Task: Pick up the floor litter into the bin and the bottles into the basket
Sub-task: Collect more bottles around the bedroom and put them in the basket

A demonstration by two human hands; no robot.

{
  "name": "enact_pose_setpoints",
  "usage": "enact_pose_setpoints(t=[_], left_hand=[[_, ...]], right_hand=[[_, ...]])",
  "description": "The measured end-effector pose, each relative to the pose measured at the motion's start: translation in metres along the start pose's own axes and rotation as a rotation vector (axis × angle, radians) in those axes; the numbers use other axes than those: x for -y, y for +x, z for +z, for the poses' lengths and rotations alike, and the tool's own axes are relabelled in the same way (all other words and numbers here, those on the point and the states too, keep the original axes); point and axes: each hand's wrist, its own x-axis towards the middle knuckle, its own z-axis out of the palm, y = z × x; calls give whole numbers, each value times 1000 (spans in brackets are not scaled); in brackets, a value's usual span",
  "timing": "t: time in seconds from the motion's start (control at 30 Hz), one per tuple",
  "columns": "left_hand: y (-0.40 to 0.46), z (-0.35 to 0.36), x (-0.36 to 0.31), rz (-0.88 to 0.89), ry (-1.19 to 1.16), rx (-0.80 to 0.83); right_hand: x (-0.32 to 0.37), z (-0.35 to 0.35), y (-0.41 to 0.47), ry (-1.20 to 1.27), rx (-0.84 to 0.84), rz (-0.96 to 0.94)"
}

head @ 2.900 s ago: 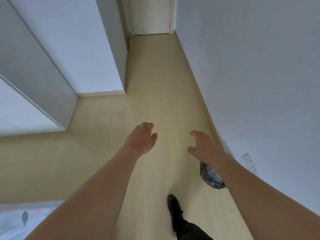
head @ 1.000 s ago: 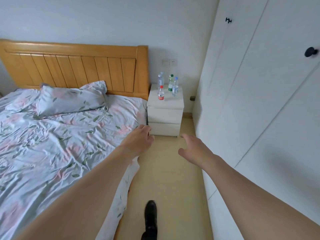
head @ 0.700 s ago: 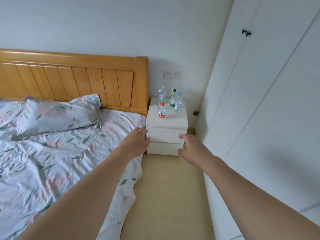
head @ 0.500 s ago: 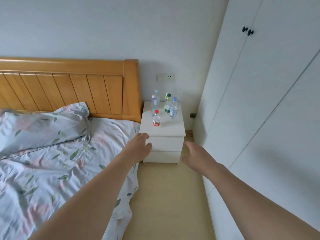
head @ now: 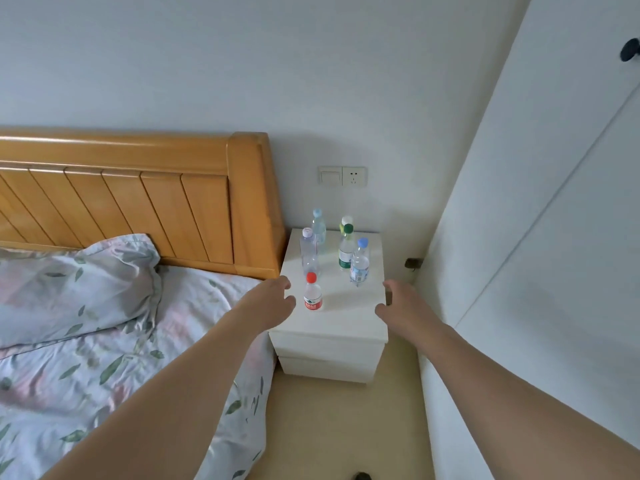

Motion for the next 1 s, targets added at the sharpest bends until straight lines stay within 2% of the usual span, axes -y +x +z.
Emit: enact_pose_setpoints(t=[0.2,0.4,0.57,0.73,0.83,1.0], left_hand=[[108,4,-13,-15,64,63],[221,47,-11,-4,207,158],[285,86,10,42,290,213],[315,113,20,133,418,239],[319,116,20,108,381,239],[306,96,9,-15,285,192]], right_hand=[[12,-12,134,-60,-2,11],[9,15,257,-75,-26,88],[2,43,331,-171,65,143],[-12,60,372,-222,125,148],[-24,65,380,-264,159,130],[-26,56,365,-181,143,93]])
